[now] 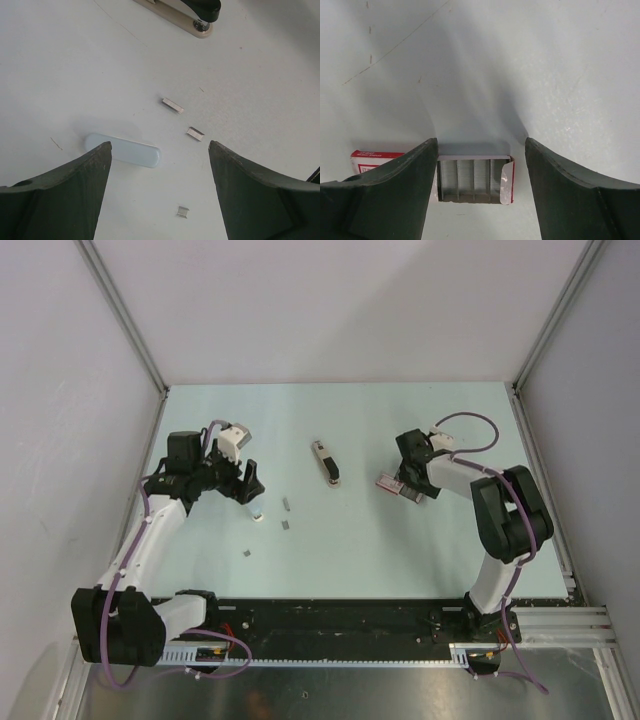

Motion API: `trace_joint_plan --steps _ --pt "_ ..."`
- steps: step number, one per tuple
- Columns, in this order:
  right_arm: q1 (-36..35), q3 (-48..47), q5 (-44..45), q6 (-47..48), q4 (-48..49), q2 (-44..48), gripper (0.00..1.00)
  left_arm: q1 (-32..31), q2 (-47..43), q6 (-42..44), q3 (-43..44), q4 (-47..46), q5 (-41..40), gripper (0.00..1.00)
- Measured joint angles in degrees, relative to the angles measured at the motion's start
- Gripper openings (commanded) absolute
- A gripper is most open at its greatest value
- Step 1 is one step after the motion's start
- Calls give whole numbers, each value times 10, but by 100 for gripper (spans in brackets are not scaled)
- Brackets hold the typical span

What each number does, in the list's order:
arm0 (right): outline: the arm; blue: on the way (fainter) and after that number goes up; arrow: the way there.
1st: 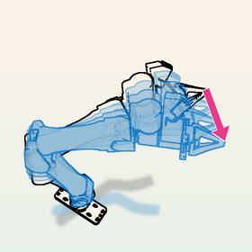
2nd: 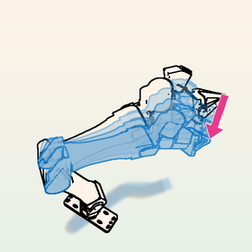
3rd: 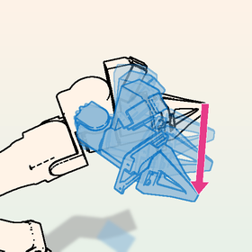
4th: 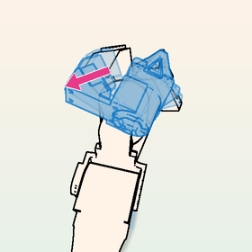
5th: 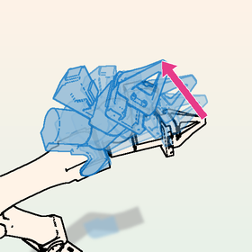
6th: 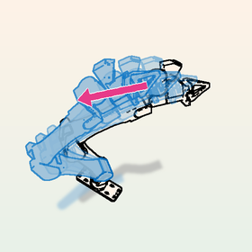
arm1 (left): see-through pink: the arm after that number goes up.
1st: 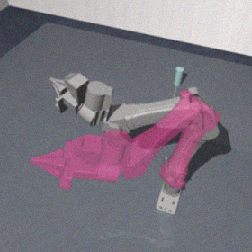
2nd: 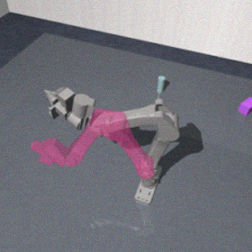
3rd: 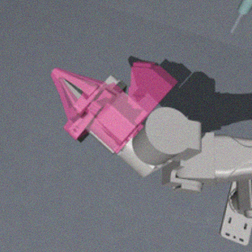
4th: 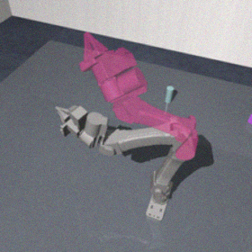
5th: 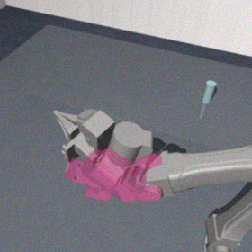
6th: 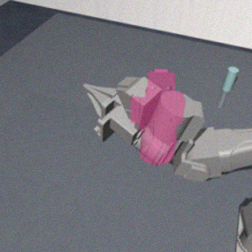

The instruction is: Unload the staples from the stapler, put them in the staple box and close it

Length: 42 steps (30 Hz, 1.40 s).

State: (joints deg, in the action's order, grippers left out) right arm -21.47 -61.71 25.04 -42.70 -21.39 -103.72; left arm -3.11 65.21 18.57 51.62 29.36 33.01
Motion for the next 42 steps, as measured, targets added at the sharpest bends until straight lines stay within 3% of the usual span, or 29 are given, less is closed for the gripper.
trace_joint_plan --steps 26,42 --pt "-20 72 -36 -59 147 22 72 0 -10 12 9 15 -14 83" --pt "-57 84 -56 -72 182 27 73 0 -17 15 14 22 -14 83"
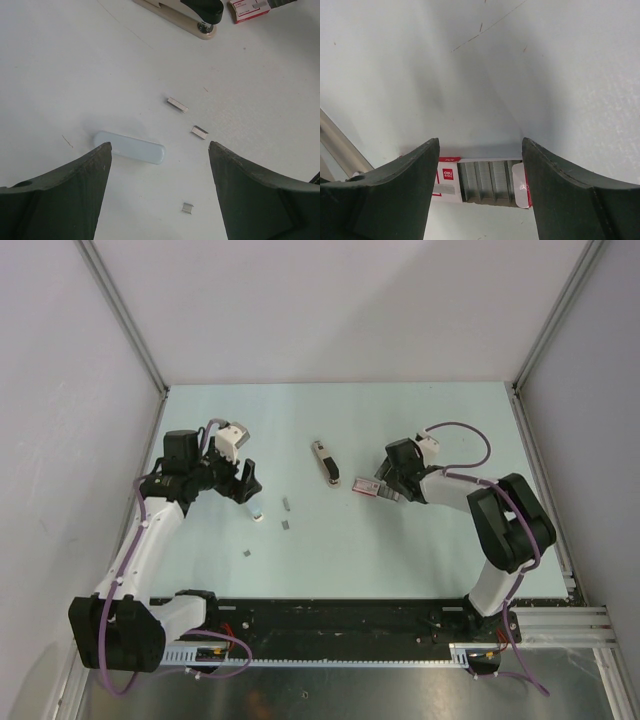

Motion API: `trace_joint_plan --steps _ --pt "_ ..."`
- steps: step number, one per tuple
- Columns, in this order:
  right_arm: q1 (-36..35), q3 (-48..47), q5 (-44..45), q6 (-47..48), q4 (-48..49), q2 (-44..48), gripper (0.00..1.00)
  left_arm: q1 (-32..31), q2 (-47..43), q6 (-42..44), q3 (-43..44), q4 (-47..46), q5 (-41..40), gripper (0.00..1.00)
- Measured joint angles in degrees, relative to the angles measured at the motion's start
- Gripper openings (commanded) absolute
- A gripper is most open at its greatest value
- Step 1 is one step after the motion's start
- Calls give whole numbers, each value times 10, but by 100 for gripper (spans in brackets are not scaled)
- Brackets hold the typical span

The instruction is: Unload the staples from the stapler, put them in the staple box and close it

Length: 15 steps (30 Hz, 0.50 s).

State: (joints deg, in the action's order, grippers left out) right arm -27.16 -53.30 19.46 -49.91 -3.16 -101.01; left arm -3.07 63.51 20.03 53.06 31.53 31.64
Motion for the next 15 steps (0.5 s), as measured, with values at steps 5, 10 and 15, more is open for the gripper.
trace_joint_plan --steps 5,10,15 --pt "1 3 -12 0 -5 11 73 0 0 0 0 0 0 83" --pt "8 -5 -32 1 -37 19 74 0 0 0 2 5 0 83" --pt "10 -25 -28 0 -101 21 77 0 0 1 5 7 0 83"
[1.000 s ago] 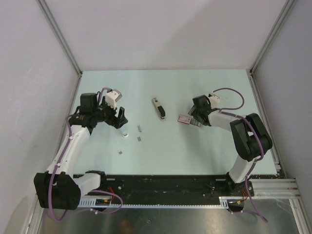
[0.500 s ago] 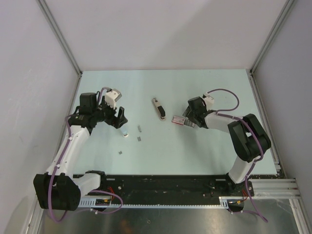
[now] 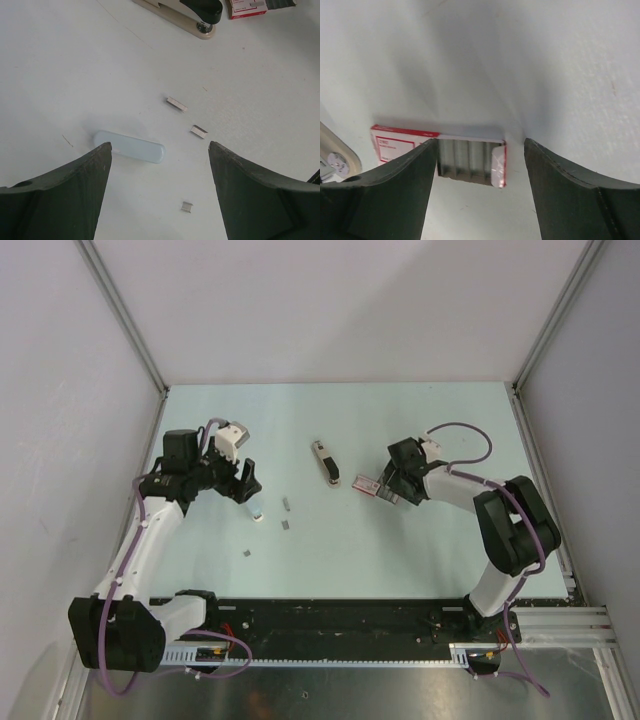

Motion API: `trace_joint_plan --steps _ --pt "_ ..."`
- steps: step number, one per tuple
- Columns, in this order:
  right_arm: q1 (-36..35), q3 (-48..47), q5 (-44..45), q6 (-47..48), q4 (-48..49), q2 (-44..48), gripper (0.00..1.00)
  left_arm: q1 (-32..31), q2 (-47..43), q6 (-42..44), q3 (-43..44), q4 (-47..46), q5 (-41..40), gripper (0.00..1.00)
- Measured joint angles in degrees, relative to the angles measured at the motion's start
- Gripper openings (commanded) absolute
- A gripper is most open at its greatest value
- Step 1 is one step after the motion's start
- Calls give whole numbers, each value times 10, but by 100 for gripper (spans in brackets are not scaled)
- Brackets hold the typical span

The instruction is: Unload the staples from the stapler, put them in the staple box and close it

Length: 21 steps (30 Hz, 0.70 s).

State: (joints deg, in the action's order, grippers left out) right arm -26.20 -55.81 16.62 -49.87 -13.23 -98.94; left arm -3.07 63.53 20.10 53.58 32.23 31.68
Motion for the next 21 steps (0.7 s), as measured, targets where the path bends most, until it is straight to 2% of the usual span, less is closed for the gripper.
trace_joint_plan --steps 6,10,21 --pt "18 -2 0 0 -67 14 79 0 0 5 0 1 0 83" --pt "21 -5 0 -1 -77 12 79 0 0 5 0 1 0 83" --pt "12 -72 13 -2 -144 -37 78 0 1 10 0 1 0 83"
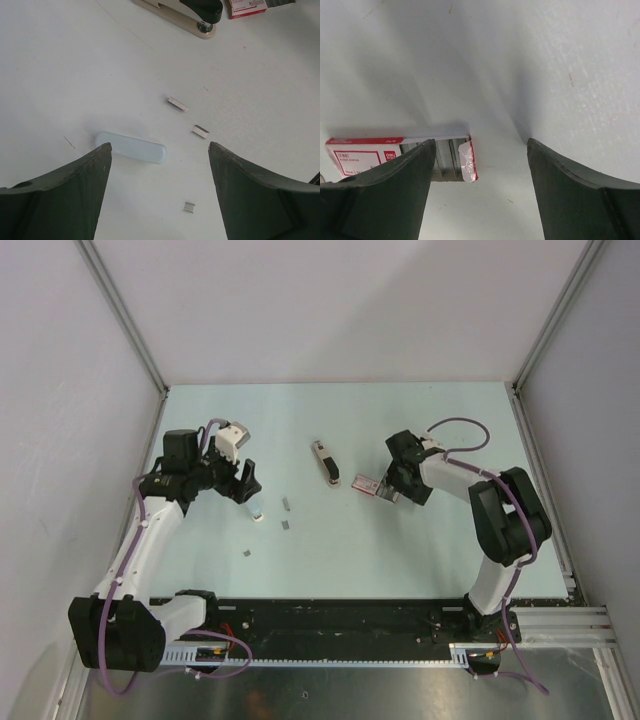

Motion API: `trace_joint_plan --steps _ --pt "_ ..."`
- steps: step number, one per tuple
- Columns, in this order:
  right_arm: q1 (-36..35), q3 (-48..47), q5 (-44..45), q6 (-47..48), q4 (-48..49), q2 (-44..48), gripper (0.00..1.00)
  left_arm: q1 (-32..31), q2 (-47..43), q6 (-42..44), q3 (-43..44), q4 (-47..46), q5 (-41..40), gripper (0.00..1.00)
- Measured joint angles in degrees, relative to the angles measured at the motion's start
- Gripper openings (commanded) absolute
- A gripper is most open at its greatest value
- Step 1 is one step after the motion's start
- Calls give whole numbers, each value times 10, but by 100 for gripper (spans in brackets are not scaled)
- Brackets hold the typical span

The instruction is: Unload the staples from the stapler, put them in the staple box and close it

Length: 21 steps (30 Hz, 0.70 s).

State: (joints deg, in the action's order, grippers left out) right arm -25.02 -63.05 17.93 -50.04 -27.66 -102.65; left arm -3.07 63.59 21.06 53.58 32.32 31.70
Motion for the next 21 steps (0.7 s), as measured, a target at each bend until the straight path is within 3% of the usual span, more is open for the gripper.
trace_joint_plan --steps 21 --pt "-4 -63 -4 -2 -23 -42 75 0 0 5 0 0 0 83"
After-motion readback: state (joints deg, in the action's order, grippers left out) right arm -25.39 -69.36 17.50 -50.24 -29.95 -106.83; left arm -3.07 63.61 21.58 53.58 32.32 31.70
